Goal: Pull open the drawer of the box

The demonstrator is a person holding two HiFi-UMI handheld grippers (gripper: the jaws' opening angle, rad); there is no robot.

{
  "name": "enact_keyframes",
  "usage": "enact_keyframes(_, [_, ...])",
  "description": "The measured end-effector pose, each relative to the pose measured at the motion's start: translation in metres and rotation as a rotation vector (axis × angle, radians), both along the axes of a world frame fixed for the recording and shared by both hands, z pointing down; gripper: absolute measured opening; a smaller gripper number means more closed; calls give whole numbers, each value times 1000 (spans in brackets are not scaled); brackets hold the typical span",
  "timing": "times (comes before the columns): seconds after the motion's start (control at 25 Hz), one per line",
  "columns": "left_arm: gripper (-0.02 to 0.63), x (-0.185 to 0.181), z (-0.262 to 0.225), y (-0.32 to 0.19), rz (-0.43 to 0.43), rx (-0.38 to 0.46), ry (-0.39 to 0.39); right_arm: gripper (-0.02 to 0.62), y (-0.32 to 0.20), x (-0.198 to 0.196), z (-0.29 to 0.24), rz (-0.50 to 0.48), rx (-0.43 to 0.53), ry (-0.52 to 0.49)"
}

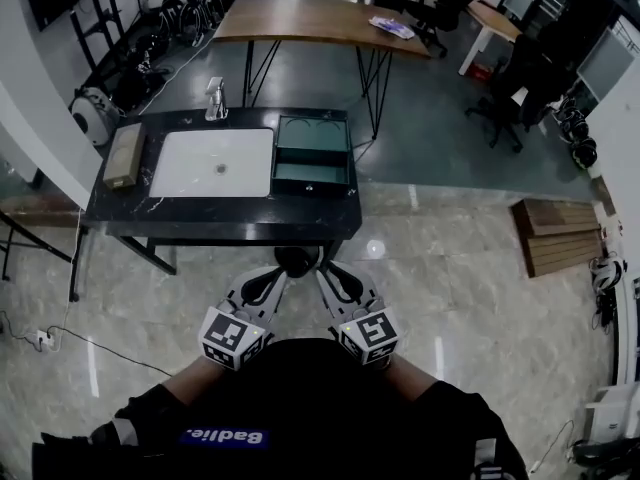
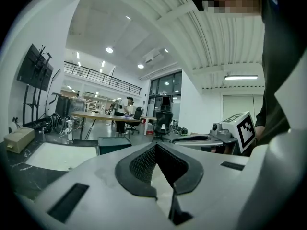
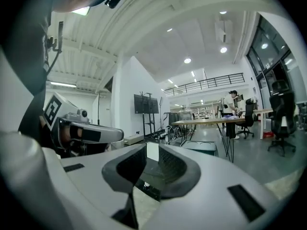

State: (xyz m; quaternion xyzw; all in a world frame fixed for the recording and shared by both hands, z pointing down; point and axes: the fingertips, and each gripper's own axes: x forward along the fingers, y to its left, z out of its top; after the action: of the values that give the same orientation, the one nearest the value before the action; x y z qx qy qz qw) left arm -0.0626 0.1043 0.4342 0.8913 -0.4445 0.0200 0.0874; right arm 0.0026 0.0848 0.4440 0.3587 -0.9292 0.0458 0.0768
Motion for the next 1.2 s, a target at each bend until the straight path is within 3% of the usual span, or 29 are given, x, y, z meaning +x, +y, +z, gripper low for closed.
enact_keyframes(0.12, [2, 35, -8, 1, 42, 13, -8, 66, 0, 31, -6, 16, 10, -20])
enact_keyframes(0.24, [2, 64, -10, 1, 69, 22, -28, 0, 0, 56, -7, 32, 3, -40])
enact_keyframes(0.48, [2, 97, -5, 5, 93, 20, -50, 0, 6, 72, -5, -5, -21, -67])
enact_keyframes(1.2, [2, 97, -6, 16, 72, 39, -75, 0, 18, 72, -22, -13, 93, -29])
